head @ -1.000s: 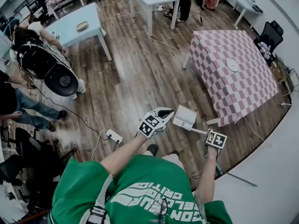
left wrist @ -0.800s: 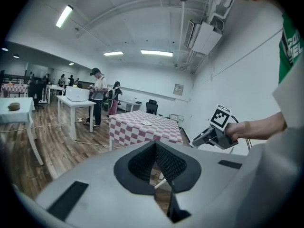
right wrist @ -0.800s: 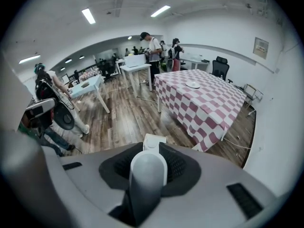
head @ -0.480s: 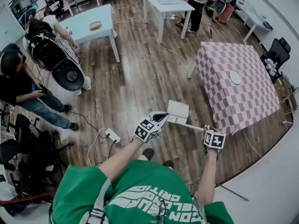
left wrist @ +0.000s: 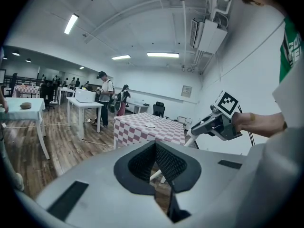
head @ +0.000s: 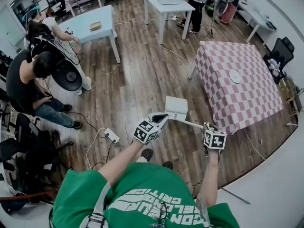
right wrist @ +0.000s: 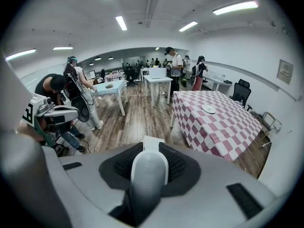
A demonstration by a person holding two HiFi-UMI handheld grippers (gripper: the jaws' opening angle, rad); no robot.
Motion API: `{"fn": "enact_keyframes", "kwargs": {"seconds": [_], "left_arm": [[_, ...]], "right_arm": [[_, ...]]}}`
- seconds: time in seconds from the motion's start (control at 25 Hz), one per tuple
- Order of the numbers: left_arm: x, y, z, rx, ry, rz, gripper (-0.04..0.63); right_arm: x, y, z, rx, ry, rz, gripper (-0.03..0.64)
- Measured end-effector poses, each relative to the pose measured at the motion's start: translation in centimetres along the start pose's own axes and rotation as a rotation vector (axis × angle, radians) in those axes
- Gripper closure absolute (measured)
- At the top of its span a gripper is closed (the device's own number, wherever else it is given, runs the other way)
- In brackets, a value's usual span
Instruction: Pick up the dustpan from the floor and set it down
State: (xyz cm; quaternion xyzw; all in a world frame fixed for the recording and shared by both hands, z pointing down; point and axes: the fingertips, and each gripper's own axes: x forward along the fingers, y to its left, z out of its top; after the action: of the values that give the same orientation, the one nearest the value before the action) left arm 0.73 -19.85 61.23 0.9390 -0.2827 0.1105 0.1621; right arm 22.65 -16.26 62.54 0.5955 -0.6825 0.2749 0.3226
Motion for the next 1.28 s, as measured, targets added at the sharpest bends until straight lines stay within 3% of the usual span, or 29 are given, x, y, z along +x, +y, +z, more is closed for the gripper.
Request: {"fn": "enact_keyframes", "kwargs": {"seconds": [0.6, 1.28], "left_arm": [[0.1, -2.9, -1.1, 0.007, 0.013, 0.009, 0.591], [0.9, -5.6, -1.2, 0.017, 0.001, -0.027, 0.591]], "right_arm": [[-0.5, -1.0, -4.3, -0.018, 0.051, -0.005, 0.508], [-1.9, -1.6, -6.0, 0.005, 0.048, -0.003, 0.508]]}}
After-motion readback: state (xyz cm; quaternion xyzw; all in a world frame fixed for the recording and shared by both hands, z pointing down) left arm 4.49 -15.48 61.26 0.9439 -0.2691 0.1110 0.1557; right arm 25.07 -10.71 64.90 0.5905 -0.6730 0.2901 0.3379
